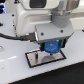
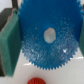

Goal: Insert the blue gear onto the right peg, followed by the red gear

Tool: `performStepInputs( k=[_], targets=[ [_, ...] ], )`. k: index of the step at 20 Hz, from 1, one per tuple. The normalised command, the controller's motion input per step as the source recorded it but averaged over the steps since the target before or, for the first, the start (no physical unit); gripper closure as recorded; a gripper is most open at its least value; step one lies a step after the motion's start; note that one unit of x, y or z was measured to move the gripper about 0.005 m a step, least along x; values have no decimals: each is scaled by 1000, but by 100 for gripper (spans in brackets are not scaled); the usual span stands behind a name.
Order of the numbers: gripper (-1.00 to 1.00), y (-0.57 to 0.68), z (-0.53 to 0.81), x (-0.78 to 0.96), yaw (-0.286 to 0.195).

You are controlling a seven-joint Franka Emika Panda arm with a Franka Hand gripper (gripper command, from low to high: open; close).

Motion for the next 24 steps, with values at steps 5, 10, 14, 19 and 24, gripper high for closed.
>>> performStepInputs(
  k=[5, 10, 14, 19, 24],
  targets=[
    [100, 13, -203, 269, 0],
    [100, 0, -31, 227, 0],
    [100, 16, 277, -50, 0],
    [100, -5, 63, 240, 0],
    [100, -10, -91, 340, 0]
  ],
)
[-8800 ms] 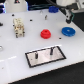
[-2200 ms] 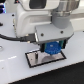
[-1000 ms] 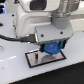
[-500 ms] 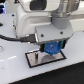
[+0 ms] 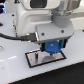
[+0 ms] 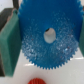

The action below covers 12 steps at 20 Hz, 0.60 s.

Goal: Insert the blue gear onto the right peg, followed by the red gear

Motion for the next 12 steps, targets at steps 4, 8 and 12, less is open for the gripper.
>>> performStepInputs(
  k=[4, 8, 12],
  targets=[
    [100, 22, -126, 225, 0],
    [100, 81, 237, -150, 0],
    [100, -31, 146, -176, 0]
  ],
)
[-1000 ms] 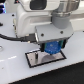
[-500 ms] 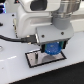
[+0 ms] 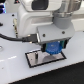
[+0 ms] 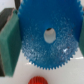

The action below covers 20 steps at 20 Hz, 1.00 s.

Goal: Insert the blue gear onto the right peg, followed by the red gear

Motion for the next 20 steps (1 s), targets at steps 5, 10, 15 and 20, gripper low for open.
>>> performStepInputs(
  k=[5, 10, 15, 20],
  targets=[
    [100, -190, -47, -13, 0],
    [100, -101, -92, 53, 0],
    [100, 3, -211, 125, 0],
    [100, 3, -96, 130, 0]
  ],
)
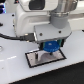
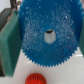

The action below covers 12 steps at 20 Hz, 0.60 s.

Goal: Insert the blue gear onto the right peg, followed by the red gear

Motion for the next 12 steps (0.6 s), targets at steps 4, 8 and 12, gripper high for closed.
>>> performStepInputs(
  k=[4, 8, 12],
  targets=[
    [100, 0, 286, 190, 0],
    [100, 0, 227, 262, 0],
    [100, -28, -27, 241, 0]
  ],
)
